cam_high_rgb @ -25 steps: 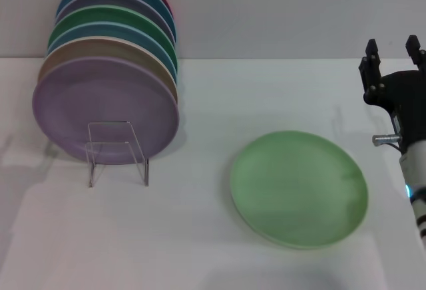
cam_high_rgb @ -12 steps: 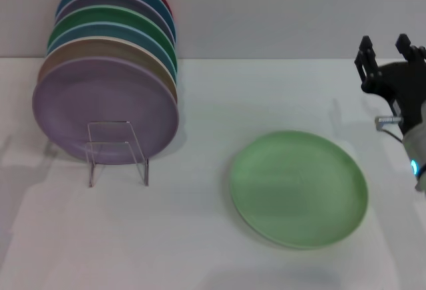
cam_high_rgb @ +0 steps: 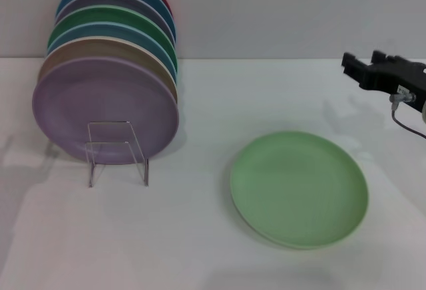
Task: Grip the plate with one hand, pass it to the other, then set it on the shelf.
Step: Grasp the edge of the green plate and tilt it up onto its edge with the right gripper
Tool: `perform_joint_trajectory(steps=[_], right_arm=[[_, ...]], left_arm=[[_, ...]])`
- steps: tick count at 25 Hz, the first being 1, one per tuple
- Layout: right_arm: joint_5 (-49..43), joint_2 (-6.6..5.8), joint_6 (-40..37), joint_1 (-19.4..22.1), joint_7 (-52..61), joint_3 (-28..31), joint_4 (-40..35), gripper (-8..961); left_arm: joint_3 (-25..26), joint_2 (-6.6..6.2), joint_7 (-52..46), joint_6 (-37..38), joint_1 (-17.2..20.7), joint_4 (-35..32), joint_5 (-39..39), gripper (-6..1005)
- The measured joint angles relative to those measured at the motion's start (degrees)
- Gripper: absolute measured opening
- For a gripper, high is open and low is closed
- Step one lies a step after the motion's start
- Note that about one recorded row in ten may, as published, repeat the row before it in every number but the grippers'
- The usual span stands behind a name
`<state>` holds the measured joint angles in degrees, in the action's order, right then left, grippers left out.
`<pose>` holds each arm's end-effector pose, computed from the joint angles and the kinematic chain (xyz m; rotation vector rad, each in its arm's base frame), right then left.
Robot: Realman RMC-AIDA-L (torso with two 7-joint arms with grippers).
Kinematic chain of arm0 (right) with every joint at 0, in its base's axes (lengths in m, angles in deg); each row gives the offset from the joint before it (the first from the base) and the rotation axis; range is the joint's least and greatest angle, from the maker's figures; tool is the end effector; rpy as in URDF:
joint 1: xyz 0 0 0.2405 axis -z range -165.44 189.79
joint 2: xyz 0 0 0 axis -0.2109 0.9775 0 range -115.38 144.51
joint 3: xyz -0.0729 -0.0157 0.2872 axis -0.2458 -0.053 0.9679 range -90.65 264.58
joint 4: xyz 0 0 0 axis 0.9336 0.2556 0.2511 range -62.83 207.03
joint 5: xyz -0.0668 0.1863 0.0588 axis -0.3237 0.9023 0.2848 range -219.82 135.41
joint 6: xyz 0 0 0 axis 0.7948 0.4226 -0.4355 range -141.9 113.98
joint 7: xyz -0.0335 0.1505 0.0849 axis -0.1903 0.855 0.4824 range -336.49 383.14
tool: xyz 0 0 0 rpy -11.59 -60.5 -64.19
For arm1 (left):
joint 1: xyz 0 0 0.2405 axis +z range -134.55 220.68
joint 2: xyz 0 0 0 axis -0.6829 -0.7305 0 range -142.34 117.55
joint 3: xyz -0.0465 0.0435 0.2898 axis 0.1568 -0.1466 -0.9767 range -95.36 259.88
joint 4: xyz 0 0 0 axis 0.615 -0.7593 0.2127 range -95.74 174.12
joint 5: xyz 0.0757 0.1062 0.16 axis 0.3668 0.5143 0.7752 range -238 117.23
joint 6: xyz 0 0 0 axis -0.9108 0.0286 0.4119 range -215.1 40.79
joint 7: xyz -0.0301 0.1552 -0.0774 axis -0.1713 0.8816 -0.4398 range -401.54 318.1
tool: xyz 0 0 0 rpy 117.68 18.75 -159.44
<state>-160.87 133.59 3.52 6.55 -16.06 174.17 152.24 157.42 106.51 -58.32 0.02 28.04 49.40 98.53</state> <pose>0.2693 0.3901 -0.0028 -1.8356 0.8963 0.5374 -0.3558 0.3121 0.0177 -1.4342 -0.3941 -0.9507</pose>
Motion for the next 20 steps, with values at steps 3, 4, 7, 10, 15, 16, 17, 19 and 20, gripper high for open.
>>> perform_joint_trajectory(steps=[3,4,7,10,15,16,17,19,20], right_arm=[[-9.0,-0.13,14.21,-3.01,8.61,6.7,1.39,570],[-15.1,-0.19,21.98,-5.06,12.95,9.67,2.69,570],[-19.2,-0.19,28.79,-6.63,15.17,11.41,4.0,569],[-22.28,-0.29,38.69,-8.92,17.55,13.56,5.7,569],[-23.29,-0.21,52.07,-12.32,19.27,19.03,5.94,568],[-23.32,-0.24,53.96,-12.96,19.57,20.27,5.51,568],[-23.34,-0.28,55.77,-13.54,19.78,21.59,5.07,568],[-23.42,-0.38,58.92,-14.73,19.96,24.26,3.63,567],[-23.49,-0.49,60.41,-15.48,20.0,25.83,2.59,567]], left_arm=[[-0.12,0.04,-0.03,0.0,-0.07,0.04,-0.01,813],[-0.16,0.06,-0.03,-0.01,-0.1,0.05,0.0,813],[-0.33,0.09,-0.03,-0.05,-0.22,0.11,0.0,813],[-0.45,0.09,-0.03,-0.08,-0.56,0.18,-0.17,813],[-0.46,0.18,-0.03,-0.09,-0.86,0.21,-0.29,813],[-0.46,0.18,-0.02,-0.09,-0.87,0.33,-0.26,813],[-0.46,0.18,-0.02,-0.09,-0.87,0.37,-0.25,813],[-0.46,0.18,-0.02,-0.09,-0.88,0.5,-0.23,813],[-0.46,0.18,-0.03,-0.09,-0.88,0.55,-0.24,813]])
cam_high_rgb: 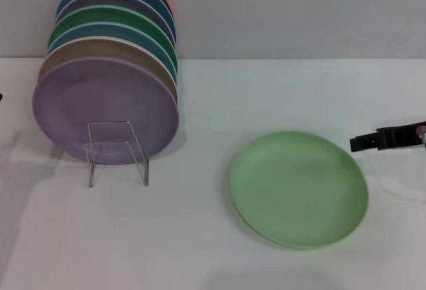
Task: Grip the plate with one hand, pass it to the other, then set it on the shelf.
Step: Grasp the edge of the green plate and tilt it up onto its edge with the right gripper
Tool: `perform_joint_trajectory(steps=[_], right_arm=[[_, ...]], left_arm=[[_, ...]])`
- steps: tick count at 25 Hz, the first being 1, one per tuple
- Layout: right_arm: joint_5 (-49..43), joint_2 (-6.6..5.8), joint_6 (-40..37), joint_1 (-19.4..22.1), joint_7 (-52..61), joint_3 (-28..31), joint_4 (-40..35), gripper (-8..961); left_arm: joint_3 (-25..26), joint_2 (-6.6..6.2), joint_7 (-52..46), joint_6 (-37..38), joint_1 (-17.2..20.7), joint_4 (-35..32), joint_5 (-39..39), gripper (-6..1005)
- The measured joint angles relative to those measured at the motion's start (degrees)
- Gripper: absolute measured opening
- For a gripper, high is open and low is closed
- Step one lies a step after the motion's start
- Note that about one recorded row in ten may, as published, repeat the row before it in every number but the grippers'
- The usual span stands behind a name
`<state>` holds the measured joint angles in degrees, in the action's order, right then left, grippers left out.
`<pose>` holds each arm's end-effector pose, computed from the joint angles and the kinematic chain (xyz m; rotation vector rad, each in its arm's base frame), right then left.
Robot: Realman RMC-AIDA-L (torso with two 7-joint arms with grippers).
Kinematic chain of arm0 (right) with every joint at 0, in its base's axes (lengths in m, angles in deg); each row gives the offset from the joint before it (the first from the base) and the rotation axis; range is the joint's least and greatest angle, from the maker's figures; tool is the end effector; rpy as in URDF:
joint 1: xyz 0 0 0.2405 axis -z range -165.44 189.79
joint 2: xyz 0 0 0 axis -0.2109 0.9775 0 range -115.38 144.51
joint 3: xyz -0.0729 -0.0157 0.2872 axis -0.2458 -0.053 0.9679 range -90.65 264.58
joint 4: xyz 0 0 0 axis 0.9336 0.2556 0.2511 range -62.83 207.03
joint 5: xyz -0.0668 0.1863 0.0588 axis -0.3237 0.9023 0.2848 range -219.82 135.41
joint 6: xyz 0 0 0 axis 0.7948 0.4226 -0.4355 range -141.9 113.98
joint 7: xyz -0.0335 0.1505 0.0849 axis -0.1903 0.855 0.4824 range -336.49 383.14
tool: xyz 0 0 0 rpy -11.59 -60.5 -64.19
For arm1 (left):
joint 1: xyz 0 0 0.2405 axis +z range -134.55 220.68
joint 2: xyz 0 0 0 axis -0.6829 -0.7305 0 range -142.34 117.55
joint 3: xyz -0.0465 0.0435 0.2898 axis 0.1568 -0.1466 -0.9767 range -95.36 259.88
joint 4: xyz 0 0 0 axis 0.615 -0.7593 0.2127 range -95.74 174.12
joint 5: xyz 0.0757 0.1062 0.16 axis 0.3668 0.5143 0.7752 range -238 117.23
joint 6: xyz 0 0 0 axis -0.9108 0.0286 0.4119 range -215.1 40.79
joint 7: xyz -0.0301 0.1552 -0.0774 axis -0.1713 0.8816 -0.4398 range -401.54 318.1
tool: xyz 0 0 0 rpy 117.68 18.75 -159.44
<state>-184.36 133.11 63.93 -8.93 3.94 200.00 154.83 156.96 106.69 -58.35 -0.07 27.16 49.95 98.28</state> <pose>0.2855 0.3757 0.0113 -2.1047 1.4262 0.0251 -0.3478 0.3184 0.0159 -1.4403 -0.3837 -0.9749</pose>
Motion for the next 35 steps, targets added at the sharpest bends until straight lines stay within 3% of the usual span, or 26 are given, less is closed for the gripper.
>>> perform_joint_trajectory(steps=[4,11,27,35], right_arm=[[-1.99,-0.63,2.97,-2.53,0.1,3.6,-4.2,567],[-3.79,-0.98,3.23,-4.63,0.06,4.33,-8.92,568],[-3.84,-0.4,-0.45,-8.46,-1.53,3.97,-18.82,567],[-3.84,-0.34,-0.57,-8.65,-1.51,3.87,-19.34,549]], left_arm=[[-0.01,0.0,-0.21,0.13,0.0,0.17,0.05,813],[-0.22,0.0,-0.24,0.25,0.01,0.23,0.21,813],[-0.83,-0.08,-0.47,0.71,0.4,0.28,0.33,812],[-0.88,-0.09,-0.26,0.89,0.36,0.32,0.23,812]])
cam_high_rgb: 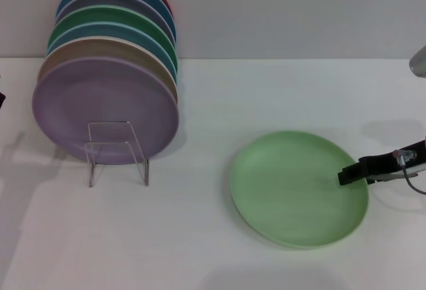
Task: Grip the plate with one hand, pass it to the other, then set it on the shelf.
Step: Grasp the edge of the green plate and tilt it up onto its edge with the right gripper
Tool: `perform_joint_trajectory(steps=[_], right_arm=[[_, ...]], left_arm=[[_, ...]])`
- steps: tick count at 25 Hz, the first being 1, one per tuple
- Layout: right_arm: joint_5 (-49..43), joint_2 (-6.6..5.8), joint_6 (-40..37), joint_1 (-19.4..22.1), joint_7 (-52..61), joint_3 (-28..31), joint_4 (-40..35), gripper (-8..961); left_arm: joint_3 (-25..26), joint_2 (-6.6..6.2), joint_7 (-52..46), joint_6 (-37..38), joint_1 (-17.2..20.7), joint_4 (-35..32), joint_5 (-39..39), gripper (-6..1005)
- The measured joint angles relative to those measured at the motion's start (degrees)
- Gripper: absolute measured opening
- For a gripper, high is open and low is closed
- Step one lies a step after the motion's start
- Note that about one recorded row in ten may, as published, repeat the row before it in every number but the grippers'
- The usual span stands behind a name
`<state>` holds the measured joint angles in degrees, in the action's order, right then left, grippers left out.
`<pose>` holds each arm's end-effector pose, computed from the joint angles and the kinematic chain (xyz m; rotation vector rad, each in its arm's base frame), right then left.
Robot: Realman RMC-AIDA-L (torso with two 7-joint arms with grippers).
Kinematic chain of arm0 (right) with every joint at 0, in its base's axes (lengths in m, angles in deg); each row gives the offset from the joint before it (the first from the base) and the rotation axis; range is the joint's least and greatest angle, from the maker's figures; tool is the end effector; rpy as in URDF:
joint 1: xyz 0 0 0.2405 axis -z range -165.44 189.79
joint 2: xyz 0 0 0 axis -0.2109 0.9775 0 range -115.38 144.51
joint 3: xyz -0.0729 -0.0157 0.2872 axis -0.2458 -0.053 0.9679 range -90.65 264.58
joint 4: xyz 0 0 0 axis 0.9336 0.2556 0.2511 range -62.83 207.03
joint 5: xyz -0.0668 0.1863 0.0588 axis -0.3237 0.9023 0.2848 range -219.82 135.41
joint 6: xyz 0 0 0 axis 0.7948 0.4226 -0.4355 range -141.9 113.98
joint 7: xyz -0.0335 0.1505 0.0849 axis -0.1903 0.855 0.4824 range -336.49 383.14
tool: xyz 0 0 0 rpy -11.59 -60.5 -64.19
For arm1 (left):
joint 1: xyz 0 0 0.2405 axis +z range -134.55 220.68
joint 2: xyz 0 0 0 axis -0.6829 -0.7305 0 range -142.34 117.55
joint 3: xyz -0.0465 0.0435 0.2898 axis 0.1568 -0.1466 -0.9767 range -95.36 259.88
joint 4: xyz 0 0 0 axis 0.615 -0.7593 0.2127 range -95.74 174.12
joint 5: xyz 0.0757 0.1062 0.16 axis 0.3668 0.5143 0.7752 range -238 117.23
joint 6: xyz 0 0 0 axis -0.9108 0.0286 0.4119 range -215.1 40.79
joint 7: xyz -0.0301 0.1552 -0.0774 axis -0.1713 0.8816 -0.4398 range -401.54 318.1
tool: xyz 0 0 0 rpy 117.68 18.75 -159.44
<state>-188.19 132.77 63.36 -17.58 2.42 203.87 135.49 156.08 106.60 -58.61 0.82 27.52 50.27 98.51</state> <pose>0.3117 0.3879 -0.0253 -2.1109 1.6175 -0.1216 -0.3448 0.3156 0.0149 -1.4526 -0.3727 -0.9923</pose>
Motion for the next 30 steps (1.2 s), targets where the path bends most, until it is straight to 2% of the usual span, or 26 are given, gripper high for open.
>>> perform_joint_trajectory(steps=[5,10,24,30], right_arm=[[-0.06,0.01,0.0,-0.1,0.04,0.3,-0.82,453],[-0.48,0.01,0.0,-0.12,0.3,0.4,-0.9,212],[-0.53,0.13,-0.6,-0.03,-0.49,0.11,-1.77,182],[-0.53,0.26,-0.62,0.06,-0.81,0.2,-1.58,93]], left_arm=[[0.0,-0.08,0.18,0.32,0.02,0.0,-0.29,812],[0.11,-0.09,0.27,0.45,0.12,0.0,-0.33,812],[0.36,-0.17,0.28,0.45,0.17,0.0,-0.35,812],[0.45,-0.17,0.28,0.4,0.24,-0.18,-0.34,812]])
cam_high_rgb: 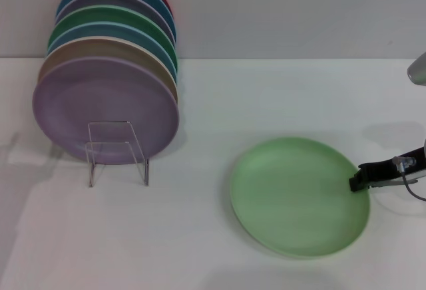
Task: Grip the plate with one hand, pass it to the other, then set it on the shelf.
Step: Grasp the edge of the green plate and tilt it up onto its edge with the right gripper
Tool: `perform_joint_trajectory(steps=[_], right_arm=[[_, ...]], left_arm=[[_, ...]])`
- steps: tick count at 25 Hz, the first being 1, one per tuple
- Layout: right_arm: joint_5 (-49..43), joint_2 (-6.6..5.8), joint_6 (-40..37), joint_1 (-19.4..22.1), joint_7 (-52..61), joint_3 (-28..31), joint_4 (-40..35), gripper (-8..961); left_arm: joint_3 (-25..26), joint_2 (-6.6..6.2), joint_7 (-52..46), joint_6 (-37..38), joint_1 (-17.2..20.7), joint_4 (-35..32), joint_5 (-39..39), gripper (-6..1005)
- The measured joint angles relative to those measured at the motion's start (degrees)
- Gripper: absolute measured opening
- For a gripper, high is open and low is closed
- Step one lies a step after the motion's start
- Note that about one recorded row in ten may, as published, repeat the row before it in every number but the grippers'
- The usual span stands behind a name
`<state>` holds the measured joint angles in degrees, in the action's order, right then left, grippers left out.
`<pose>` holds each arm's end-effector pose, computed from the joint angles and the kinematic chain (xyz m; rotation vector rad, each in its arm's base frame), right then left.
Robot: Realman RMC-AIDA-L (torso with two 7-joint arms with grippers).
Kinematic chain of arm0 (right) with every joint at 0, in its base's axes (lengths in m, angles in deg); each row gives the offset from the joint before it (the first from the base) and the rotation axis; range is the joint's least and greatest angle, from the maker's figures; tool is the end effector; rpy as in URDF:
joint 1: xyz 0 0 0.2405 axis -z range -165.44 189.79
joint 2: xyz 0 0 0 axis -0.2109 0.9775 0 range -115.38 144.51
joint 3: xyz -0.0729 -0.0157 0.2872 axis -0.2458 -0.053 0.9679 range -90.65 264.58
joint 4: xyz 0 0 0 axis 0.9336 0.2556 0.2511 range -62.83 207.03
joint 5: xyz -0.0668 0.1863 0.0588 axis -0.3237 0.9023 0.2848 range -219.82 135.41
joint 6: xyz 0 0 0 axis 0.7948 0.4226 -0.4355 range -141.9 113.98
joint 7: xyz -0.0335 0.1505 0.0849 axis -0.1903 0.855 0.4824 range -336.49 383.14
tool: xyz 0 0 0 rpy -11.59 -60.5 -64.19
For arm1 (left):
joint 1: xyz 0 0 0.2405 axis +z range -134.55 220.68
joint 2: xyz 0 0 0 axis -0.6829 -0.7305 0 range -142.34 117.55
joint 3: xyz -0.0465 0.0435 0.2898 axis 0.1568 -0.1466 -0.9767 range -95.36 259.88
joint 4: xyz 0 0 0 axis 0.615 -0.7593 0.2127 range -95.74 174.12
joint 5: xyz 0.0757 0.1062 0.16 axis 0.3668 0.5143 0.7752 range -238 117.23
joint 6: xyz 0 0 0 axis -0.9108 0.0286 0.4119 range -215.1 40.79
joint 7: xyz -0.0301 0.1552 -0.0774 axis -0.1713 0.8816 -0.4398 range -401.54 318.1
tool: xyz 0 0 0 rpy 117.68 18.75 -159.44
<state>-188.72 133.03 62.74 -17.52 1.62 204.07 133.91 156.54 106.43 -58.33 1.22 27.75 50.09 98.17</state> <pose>0.3177 0.3847 -0.0304 -2.1103 1.6285 -0.1395 -0.3479 0.3138 0.0189 -1.4370 -0.3669 -0.9834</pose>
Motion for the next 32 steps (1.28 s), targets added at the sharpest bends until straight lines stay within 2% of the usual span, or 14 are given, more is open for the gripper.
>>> perform_joint_trajectory(steps=[5,13,18,24,27,28,32], right_arm=[[0.0,0.12,-0.04,0.25,-0.63,0.21,0.19,33],[0.22,0.29,0.4,1.5,-0.73,0.15,4.13,32],[0.61,0.53,-0.13,3.45,-1.42,-0.07,9.38,32],[4.67,0.67,-3.38,7.51,-3.66,-0.46,16.72,31],[9.41,0.77,-8.21,11.65,-7.21,-1.88,21.34,29],[9.41,0.77,-8.21,11.65,-7.21,-1.88,21.34,28],[13.72,0.9,-19.29,17.46,-11.49,-6.85,24.71,27]], left_arm=[[0.0,-0.05,-0.03,0.0,0.03,0.07,0.0,812],[-0.07,-0.09,-0.06,0.04,0.02,0.18,0.0,812],[-0.02,-0.09,-0.04,0.05,-0.04,0.18,-0.01,812],[-0.01,-0.09,-0.01,0.11,0.0,0.18,-0.01,812],[-0.07,-0.09,-0.01,0.17,0.13,0.18,-0.01,812],[-0.15,-0.09,-0.08,0.3,0.23,0.18,-0.01,812],[-0.61,-0.06,-0.5,3.44,1.01,0.18,0.31,813]])
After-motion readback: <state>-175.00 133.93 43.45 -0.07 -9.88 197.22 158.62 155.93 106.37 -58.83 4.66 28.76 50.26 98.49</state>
